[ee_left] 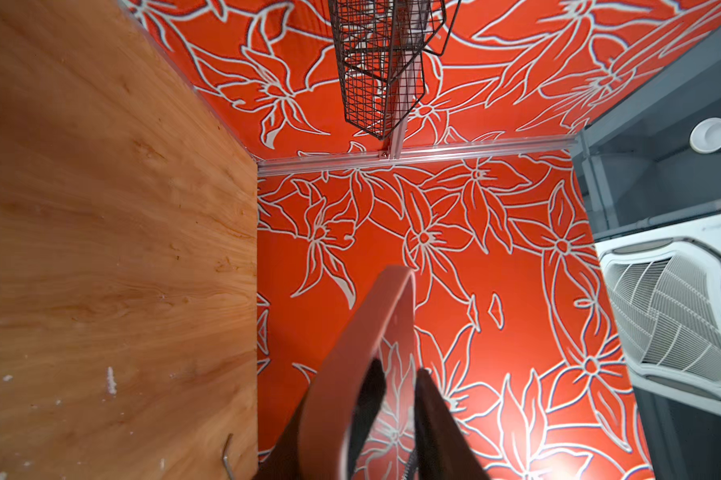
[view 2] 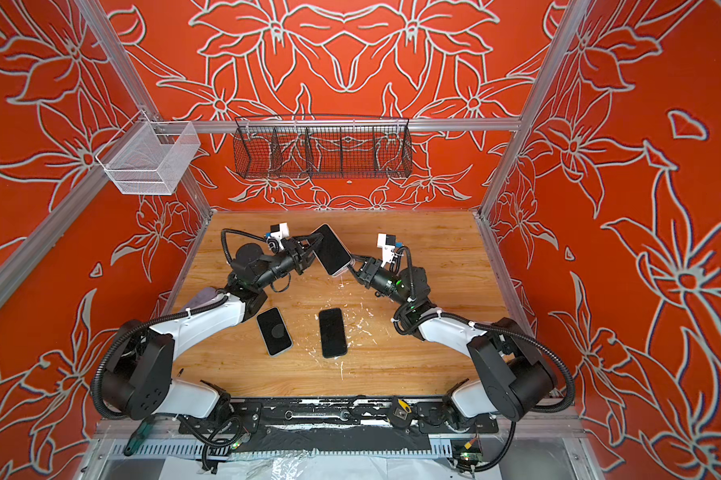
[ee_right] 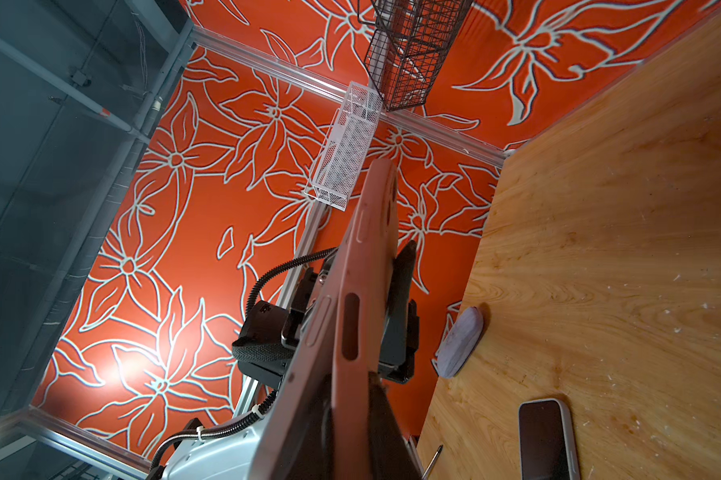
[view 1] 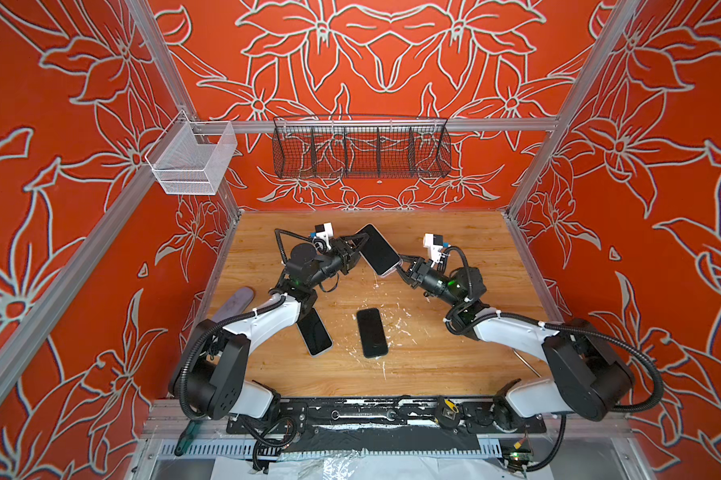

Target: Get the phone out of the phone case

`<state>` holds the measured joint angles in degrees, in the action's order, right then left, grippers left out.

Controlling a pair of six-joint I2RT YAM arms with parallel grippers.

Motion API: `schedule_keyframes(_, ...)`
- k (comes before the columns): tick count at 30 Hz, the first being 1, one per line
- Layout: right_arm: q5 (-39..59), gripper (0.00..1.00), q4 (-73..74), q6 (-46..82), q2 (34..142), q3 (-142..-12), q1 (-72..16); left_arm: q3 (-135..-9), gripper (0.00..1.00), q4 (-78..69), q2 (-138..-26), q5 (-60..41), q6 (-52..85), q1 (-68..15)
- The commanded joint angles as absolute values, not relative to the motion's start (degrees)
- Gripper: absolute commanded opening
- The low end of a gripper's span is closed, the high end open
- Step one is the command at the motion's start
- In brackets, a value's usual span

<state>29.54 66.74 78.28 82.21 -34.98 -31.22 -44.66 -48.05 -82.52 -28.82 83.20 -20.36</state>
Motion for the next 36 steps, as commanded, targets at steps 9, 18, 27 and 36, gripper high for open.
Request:
schedule_keyframes(9,28.4,0.01,74.4,80.4,83.6,-37.6,-31.3,-43.9,0.61,-48.3,-81.1,-29.5,82.1,-20.7)
schedule_keyframes(18,28.0,0.01,74.9,80.2,84.2,-38.3,-31.2,-41.8,0.89,-46.3,-78.2,-28.3,81.1,-20.6)
schedule_keyframes(27,28.0,0.00,75.5,79.7,85.9,-40.1,-30.6,-38.2,0.97,-42.3,-72.4,-26.5,82.5,-20.9)
schedule_keyframes(36,27.5,0.00,77.8,77.8,89.3,-42.4,-30.0,-37.7,0.97,-24.8,-59.7,-19.2,83.7,-25.8)
